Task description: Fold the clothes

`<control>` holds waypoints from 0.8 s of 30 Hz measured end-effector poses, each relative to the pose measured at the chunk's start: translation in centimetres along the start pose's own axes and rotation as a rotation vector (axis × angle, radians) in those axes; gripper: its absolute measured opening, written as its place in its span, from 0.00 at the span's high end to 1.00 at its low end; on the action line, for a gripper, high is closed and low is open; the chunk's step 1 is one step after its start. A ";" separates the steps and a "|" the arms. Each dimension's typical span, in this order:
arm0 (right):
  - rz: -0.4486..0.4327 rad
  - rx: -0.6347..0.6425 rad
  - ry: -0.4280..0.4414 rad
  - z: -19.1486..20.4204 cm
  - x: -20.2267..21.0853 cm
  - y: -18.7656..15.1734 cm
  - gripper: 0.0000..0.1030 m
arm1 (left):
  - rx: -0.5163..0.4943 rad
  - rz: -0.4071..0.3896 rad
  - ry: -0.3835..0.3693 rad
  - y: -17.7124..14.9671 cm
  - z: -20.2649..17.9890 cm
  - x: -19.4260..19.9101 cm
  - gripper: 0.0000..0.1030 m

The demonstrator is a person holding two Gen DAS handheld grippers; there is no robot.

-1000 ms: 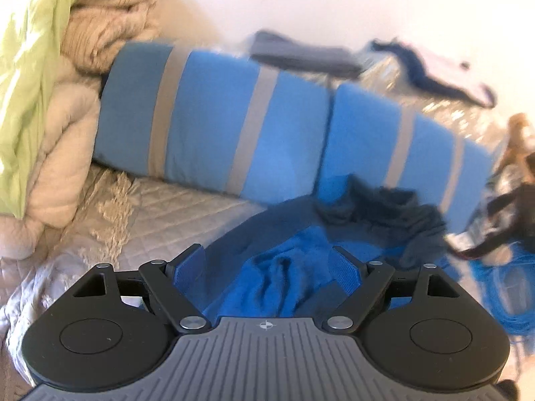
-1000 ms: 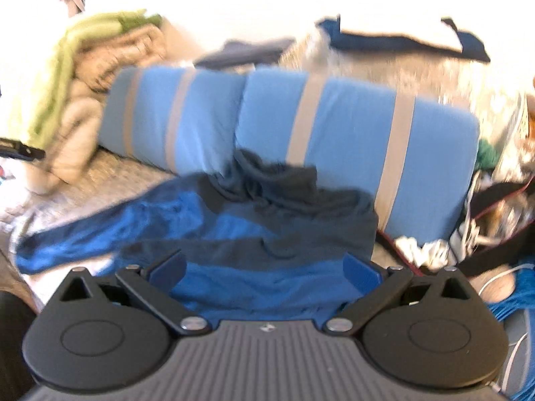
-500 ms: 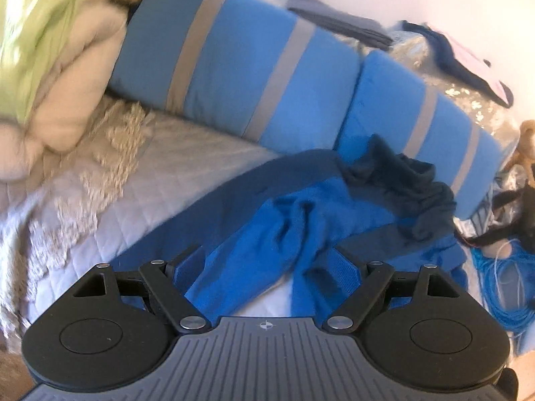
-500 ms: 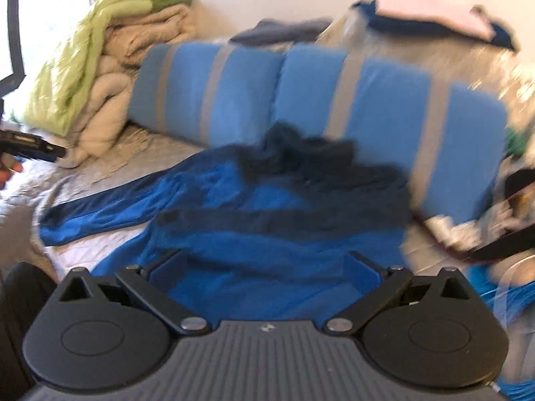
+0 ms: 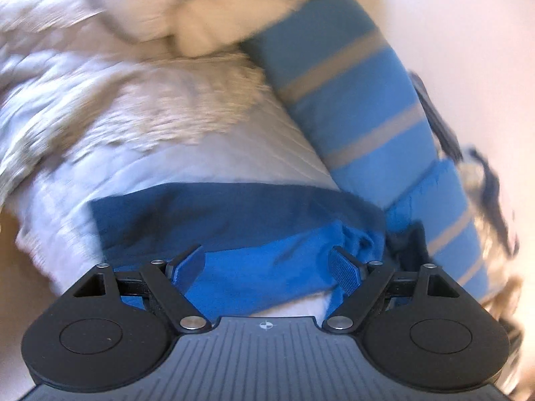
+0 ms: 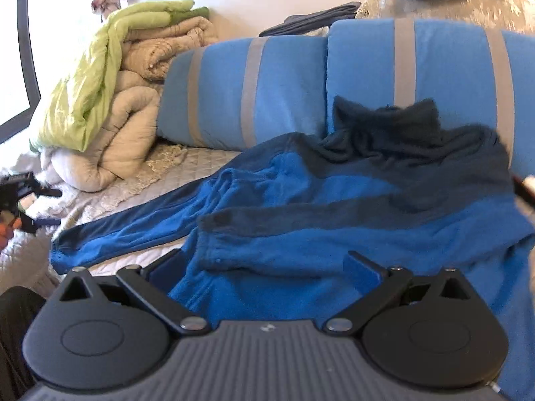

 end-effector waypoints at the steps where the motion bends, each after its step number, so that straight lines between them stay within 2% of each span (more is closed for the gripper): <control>1: 0.004 -0.003 0.006 0.0 -0.2 -0.4 0.00 | 0.039 -0.012 -0.001 -0.4 1.4 0.5 0.22; 5: 0.000 0.054 0.008 0.8 -0.1 -0.5 0.00 | 0.181 -0.033 0.019 -2.6 6.0 1.8 0.22; 9: 0.019 0.002 0.015 0.3 -0.2 -0.5 0.00 | 0.287 -0.052 0.001 -5.4 8.7 2.1 0.22; 13: 0.016 -0.009 0.011 0.2 -0.3 -0.4 0.00 | 0.387 -0.080 -0.095 -7.4 10.2 0.8 0.22; 16: 0.029 -0.022 0.019 0.1 -0.5 -0.5 0.00 | 0.444 -0.161 -0.188 -8.1 11.0 -0.4 0.23; 19: 0.060 -0.048 0.022 -0.2 -0.8 -0.7 0.00 | 0.478 -0.208 -0.261 -8.9 11.1 -1.6 0.23; 24: 0.058 -0.082 -0.004 -1.0 -0.9 -0.6 0.00 | 0.538 -0.293 -0.324 -9.2 11.5 -2.2 0.24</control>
Point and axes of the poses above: each gripper's, at about its wrist camera, not at the fingertips, and x roughly against the way its jaws point, z to its left, y to its top, the point moved 7 cm from there along -x, roughly the way its jaws point, and after that the axes turned 15 degrees about -x, right-handed, at the moved point
